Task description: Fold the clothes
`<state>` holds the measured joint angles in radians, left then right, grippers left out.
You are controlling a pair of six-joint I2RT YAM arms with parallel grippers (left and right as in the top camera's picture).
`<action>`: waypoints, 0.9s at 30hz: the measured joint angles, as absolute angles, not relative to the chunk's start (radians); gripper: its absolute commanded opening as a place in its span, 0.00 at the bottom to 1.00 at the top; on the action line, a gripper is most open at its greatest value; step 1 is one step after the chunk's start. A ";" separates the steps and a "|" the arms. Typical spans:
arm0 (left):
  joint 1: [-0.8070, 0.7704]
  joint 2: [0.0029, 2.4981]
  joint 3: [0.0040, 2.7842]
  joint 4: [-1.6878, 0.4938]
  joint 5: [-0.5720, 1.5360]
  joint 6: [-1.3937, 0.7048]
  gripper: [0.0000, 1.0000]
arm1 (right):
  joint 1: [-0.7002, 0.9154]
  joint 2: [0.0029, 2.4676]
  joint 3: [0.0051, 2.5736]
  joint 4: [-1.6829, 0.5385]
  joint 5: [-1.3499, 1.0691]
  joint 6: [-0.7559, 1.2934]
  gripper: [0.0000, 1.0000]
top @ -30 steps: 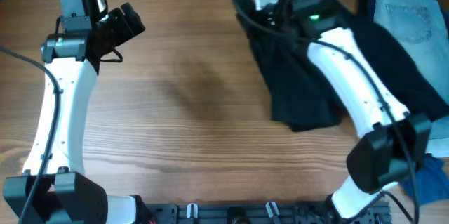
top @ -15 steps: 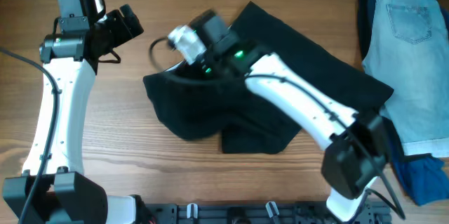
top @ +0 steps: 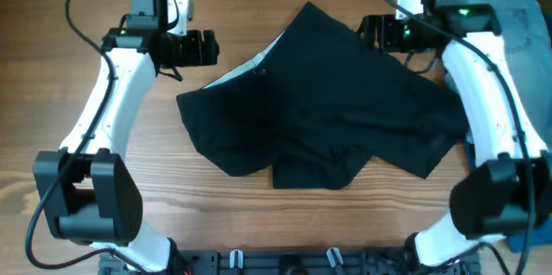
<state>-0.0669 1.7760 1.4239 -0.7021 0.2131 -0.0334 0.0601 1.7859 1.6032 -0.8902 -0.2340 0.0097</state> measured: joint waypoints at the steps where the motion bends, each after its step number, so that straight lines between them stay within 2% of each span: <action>1: -0.081 1.776 1.424 -0.688 0.210 -0.026 0.95 | 0.064 1.824 1.589 -0.848 -0.226 0.007 0.94; 4: -0.107 1.776 1.423 -0.634 0.207 -0.014 0.94 | 0.087 1.981 1.567 -0.762 -0.215 0.010 0.95; 7: -0.159 1.778 1.422 -0.497 0.207 -0.003 0.95 | 0.090 2.014 1.551 -0.768 -0.242 0.035 0.95; 12: -0.253 1.932 1.421 -0.424 0.207 0.000 0.94 | 0.025 1.847 1.562 -0.885 -0.290 0.041 0.97; 19: -0.330 2.124 1.418 -0.143 0.207 0.004 0.93 | 0.011 1.615 1.573 -1.009 -0.282 0.033 0.98; 23: -0.393 2.207 1.419 -0.043 0.207 0.011 0.87 | 0.011 1.599 1.573 -1.050 -0.253 0.033 0.98; 25: -0.408 2.215 1.419 -0.021 0.207 0.014 0.78 | 0.011 1.599 1.573 -1.056 -0.249 0.033 0.97; 26: -0.413 2.227 1.419 -0.005 0.204 0.017 0.57 | 0.011 1.599 1.573 -1.056 -0.249 0.032 0.93; 27: -0.421 2.238 1.421 0.022 0.203 0.021 0.25 | 0.011 1.599 1.573 -1.058 -0.245 0.033 0.90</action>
